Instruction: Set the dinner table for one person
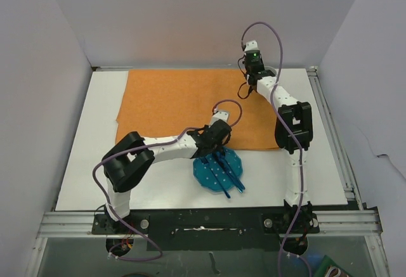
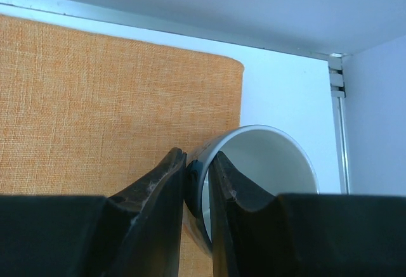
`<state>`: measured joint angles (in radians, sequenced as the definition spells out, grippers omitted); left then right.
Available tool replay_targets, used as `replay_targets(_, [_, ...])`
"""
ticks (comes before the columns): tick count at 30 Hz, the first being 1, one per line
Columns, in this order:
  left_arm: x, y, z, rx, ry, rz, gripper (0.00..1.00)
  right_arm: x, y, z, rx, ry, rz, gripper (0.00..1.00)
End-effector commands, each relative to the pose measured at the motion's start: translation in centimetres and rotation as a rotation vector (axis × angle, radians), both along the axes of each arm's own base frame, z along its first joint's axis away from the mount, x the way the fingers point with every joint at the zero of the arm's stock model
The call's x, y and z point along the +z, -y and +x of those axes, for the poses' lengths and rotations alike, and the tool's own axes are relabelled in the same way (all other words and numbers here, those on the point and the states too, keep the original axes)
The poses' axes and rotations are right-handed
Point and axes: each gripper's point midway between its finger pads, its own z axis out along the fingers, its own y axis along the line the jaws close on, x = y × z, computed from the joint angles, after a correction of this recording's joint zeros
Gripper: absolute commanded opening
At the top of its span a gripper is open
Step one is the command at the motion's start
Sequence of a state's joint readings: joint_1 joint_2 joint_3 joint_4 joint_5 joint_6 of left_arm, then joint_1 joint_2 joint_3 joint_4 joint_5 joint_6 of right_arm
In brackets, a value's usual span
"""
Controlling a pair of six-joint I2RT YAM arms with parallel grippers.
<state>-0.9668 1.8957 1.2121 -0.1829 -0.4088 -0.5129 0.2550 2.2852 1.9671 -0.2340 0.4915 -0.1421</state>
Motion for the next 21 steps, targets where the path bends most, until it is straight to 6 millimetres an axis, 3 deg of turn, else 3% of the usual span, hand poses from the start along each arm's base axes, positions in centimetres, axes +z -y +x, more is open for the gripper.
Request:
replay_targets(1, [1.5, 1.7, 2.2, 0.028, 0.078, -0.027, 0.00, 2.5, -1.6, 2.2, 0.060, 0.092, 0.052, 0.00])
replay_targets(6, [1.8, 1.7, 2.8, 0.043, 0.105, -0.018, 0.00, 2.1, -2.2, 2.9, 0.093, 0.104, 0.075, 0.00])
replay_targets(18, [6.6, -0.2, 3.0, 0.085, 0.168, -0.007, 0.00, 0.3, -1.9, 1.5, 0.083, 0.061, 0.129, 0.00])
replay_targets(19, [6.8, -0.3, 2.9, 0.087, 0.170, -0.007, 0.01, 0.2, -1.8, 1.4, 0.080, 0.057, 0.130, 0.01])
replay_targets(21, [7.1, -0.5, 2.9, 0.094, 0.169, -0.012, 0.02, 0.0, -2.0, 1.1, 0.088, 0.046, 0.134, 0.18])
